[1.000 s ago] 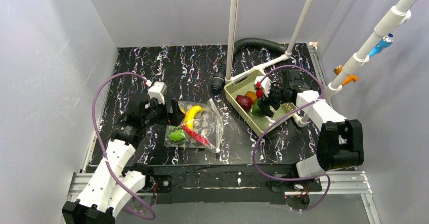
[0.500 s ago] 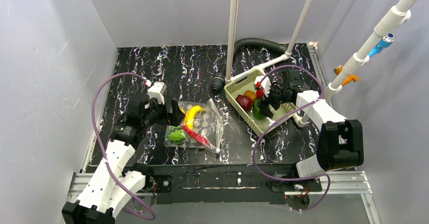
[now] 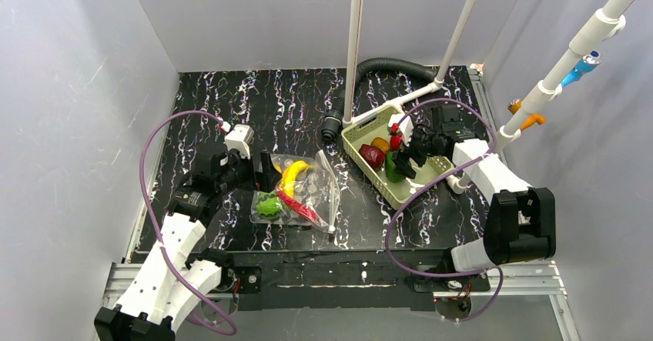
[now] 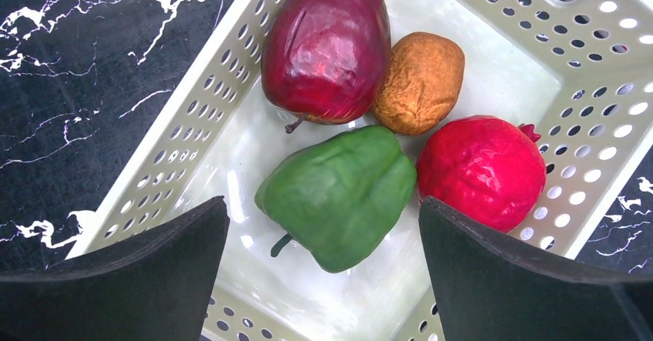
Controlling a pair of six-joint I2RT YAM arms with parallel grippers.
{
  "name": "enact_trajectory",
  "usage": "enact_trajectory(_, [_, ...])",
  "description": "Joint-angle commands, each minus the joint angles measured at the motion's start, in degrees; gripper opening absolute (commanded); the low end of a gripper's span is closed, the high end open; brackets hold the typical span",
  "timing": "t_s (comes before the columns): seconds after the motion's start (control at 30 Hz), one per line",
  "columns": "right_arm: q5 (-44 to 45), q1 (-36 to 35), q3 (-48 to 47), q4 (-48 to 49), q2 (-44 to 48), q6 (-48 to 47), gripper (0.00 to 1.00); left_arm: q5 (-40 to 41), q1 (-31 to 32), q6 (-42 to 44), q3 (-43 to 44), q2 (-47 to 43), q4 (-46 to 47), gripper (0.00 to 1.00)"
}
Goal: Open the zip-top bag and remove the fake food
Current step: Place the fake vegetable in the bin.
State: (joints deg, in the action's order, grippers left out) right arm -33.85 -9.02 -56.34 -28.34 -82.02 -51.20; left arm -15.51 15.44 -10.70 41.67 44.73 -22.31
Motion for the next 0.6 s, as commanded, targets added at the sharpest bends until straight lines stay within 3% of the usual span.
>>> enact_trajectory(0.0, [-2.09,0.2,-0.06,1.18,2.25,0.25,0.98,-0.62,-0.36,0.08,-0.36,-0.31,0.37,0.98])
enact_trajectory(0.57, [-5.55,0.23,0.51,1.44,4.5,0.54,0.99,-0.8,-0.36,0.15,-0.28,0.18,0.51,0.98])
